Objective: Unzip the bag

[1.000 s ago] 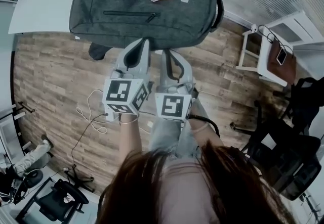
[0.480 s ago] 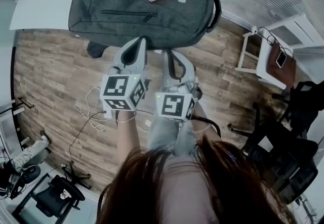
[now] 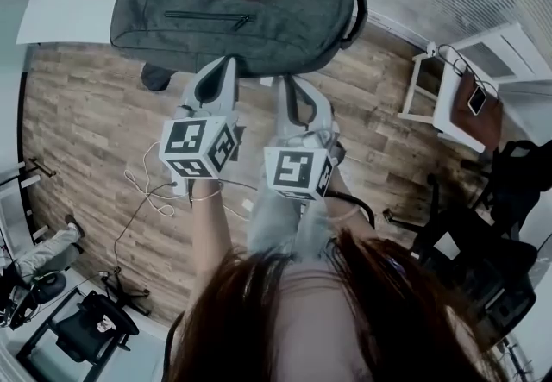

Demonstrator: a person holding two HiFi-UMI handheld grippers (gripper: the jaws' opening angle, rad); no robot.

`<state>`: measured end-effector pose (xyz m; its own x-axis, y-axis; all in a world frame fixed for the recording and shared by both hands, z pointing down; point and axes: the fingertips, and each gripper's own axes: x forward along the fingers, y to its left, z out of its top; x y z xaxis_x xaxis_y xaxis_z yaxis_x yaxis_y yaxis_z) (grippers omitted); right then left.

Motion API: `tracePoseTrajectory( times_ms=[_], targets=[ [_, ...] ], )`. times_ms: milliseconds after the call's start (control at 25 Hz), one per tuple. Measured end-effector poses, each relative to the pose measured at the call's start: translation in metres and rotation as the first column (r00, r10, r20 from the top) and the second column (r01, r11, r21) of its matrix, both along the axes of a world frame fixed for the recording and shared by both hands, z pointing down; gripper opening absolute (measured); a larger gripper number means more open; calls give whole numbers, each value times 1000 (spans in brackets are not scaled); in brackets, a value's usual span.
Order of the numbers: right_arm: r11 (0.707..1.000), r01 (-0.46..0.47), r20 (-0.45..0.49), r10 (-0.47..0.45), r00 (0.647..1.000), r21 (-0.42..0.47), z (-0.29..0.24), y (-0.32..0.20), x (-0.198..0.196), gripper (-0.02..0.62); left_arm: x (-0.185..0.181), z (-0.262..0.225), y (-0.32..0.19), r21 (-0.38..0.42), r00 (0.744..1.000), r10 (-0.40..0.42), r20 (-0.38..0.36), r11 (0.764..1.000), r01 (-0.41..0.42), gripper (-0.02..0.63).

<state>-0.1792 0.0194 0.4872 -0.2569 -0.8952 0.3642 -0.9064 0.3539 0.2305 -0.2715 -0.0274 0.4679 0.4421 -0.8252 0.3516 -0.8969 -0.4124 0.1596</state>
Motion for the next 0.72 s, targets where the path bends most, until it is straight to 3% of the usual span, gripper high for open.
tracePoseTrajectory(
  times_ms=[720],
  targets=[
    [1000,-1,8,1,1000,-8,-3,-9,36,9,0,0,0,-11,999,-36,11,999,36,3]
  ],
)
